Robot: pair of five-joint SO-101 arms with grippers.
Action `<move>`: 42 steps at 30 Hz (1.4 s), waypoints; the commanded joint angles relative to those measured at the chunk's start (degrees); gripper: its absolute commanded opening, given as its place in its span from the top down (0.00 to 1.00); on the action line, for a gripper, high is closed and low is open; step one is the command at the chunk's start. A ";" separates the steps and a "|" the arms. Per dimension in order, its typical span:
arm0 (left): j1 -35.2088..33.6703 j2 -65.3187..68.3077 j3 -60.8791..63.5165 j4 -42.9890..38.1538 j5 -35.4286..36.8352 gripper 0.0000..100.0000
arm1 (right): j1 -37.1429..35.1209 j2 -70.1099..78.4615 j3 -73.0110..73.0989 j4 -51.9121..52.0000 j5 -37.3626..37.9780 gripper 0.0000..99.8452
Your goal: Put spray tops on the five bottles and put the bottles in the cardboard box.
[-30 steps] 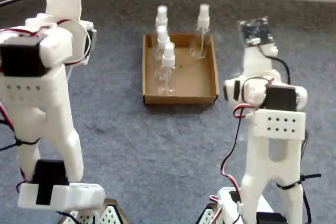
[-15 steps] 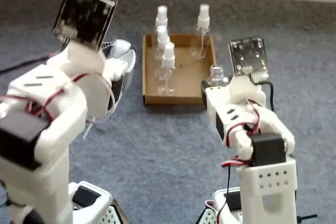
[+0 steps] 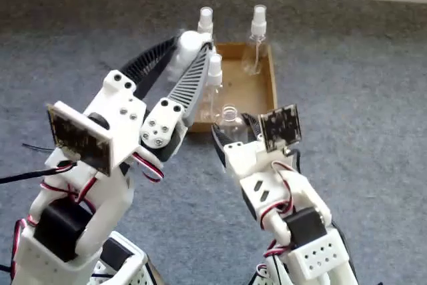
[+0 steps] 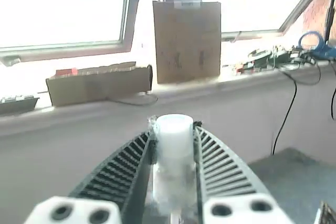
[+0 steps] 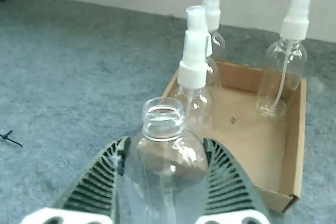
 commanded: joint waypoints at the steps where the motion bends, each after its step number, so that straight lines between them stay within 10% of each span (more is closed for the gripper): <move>1: 1.36 2.77 0.22 -10.02 0.35 1.00 | -1.45 -7.69 3.56 -2.95 -0.26 1.00; 10: 11.47 9.63 0.22 -15.91 0.26 1.00 | -3.91 -21.14 13.85 -2.68 -0.18 1.00; 42: 15.96 14.02 -0.04 -12.75 -5.36 1.00 | -3.91 -23.34 14.02 -2.59 -0.18 1.00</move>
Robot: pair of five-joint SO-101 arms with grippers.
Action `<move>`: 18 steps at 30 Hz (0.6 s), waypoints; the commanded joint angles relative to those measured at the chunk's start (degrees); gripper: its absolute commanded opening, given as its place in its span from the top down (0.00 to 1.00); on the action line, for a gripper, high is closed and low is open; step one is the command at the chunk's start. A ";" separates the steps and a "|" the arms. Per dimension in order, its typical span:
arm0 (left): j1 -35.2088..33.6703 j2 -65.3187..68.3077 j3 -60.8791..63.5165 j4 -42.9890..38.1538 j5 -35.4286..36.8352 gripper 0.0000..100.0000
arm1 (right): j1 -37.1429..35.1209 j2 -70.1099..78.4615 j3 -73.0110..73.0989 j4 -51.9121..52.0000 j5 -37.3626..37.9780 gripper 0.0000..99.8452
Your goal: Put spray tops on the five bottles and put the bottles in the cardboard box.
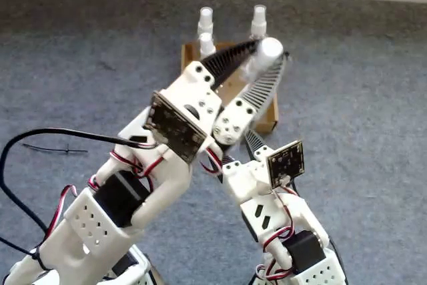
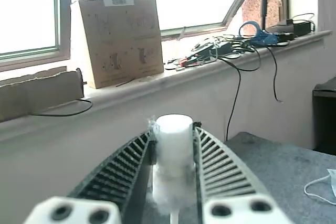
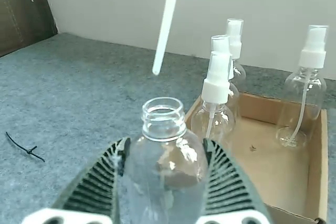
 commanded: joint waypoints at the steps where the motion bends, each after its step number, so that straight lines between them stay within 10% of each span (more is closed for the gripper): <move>1: 3.30 -0.13 -1.45 1.14 -0.35 1.00 | -0.48 -0.75 -0.75 -0.84 -0.18 1.00; 18: -3.56 -0.22 8.48 1.14 -0.44 1.00 | 2.59 -0.84 -1.19 -0.84 -0.26 1.00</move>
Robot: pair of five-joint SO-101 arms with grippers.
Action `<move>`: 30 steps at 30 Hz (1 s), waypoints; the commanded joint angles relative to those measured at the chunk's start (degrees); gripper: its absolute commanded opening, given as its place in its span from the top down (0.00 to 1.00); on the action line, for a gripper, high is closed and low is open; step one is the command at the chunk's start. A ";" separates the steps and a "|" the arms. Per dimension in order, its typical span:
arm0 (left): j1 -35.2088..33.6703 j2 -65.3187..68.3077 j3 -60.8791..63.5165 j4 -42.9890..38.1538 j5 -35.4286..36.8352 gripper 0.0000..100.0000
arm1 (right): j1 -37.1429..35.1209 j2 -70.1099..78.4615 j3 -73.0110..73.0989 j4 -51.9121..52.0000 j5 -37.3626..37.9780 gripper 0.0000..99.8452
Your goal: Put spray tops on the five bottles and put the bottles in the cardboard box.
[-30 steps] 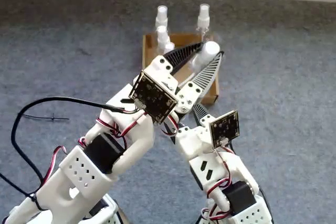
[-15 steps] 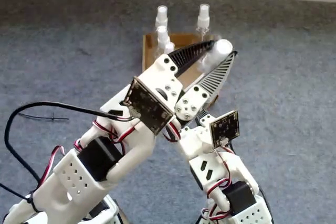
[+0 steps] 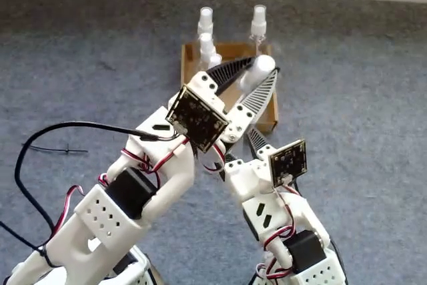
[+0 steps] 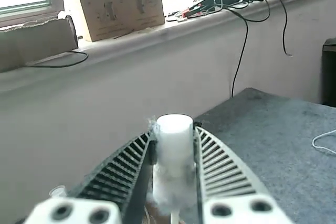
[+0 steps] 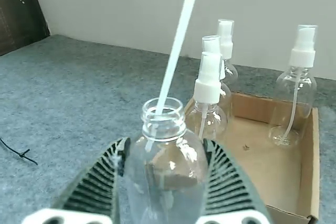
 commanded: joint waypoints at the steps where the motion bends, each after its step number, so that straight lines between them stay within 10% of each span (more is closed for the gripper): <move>1: -1.10 -0.31 1.63 0.09 -0.44 1.00 | 1.10 -0.84 -1.10 -0.84 -0.26 1.00; 20: -2.24 -15.52 10.68 16.26 -0.79 0.84 | 0.84 -0.84 -1.10 -0.84 -0.18 1.00; 30: -5.05 -15.08 -4.26 22.95 -0.79 0.84 | 0.92 -0.84 -0.75 -0.84 -0.18 1.00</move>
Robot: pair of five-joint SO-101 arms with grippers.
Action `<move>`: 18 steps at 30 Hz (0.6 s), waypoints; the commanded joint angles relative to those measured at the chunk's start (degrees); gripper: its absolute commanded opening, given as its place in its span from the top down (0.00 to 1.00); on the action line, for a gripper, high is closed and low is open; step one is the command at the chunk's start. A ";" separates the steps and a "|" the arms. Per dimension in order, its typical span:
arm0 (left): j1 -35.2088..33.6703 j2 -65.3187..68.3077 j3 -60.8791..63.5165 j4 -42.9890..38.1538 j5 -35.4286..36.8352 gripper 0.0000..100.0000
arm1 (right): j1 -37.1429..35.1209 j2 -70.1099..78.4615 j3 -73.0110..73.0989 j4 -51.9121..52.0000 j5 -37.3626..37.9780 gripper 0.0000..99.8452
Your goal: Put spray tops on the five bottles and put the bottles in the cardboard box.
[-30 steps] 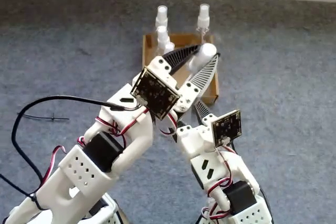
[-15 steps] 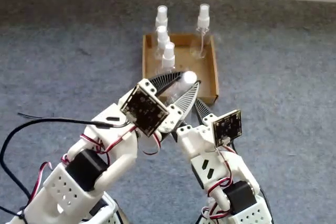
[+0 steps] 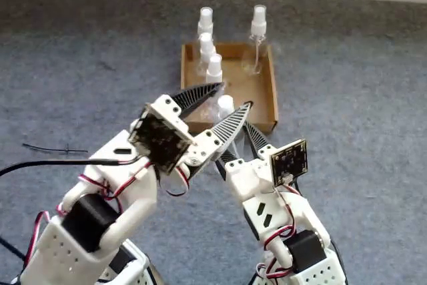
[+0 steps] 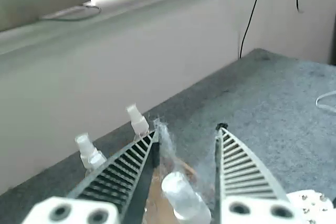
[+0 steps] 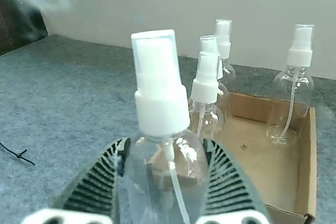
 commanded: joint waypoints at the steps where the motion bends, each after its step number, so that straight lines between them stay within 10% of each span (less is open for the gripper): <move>1: -2.51 -0.48 -5.23 1.05 -0.26 0.84 | 0.57 -0.84 -0.75 -0.84 -0.18 1.00; 18: -6.46 -0.40 3.82 -2.64 -0.26 0.84 | 0.57 -0.84 -1.01 -0.84 -0.53 1.00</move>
